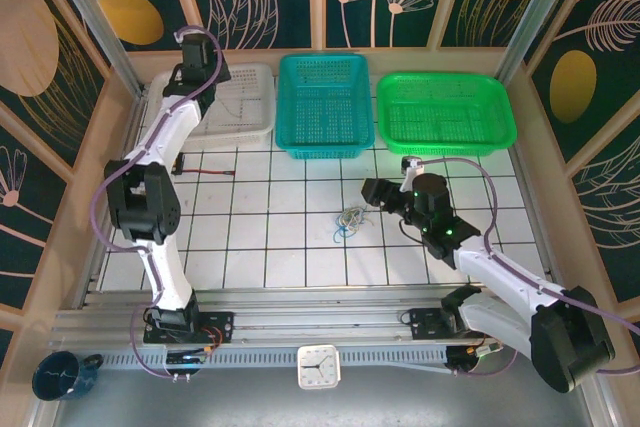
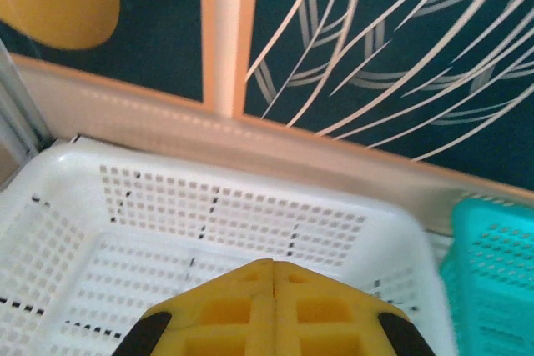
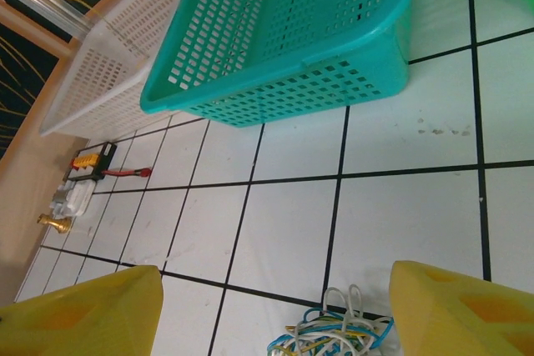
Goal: Untangle the cables
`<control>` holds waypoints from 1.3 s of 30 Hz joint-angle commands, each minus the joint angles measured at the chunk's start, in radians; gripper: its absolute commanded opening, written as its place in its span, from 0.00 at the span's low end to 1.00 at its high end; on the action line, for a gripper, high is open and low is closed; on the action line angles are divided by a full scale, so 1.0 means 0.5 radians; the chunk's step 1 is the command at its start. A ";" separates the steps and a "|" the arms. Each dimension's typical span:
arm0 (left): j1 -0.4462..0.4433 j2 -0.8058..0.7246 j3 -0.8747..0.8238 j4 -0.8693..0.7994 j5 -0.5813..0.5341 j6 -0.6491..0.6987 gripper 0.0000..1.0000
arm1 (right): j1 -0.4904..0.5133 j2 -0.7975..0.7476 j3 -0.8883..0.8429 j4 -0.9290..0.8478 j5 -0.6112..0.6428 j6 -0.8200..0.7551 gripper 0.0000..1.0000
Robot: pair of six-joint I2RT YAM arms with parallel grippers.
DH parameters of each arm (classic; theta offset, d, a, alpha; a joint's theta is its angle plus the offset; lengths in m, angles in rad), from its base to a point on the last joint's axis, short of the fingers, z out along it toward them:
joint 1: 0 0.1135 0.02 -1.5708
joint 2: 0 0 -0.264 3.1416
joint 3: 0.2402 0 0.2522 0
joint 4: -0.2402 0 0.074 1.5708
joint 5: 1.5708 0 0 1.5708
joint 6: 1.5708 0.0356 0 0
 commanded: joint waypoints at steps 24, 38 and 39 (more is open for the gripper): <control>0.001 -0.508 -0.533 0.302 0.215 -0.184 0.99 | -0.104 0.099 -0.015 -0.126 -0.213 0.002 0.73; -0.223 -1.177 -1.471 0.628 0.918 -0.537 0.99 | -0.075 0.278 -0.208 0.232 -0.407 0.220 0.62; -0.278 -1.210 -1.530 0.645 0.921 -0.559 0.99 | -0.065 0.332 -0.192 0.258 -0.423 0.224 0.59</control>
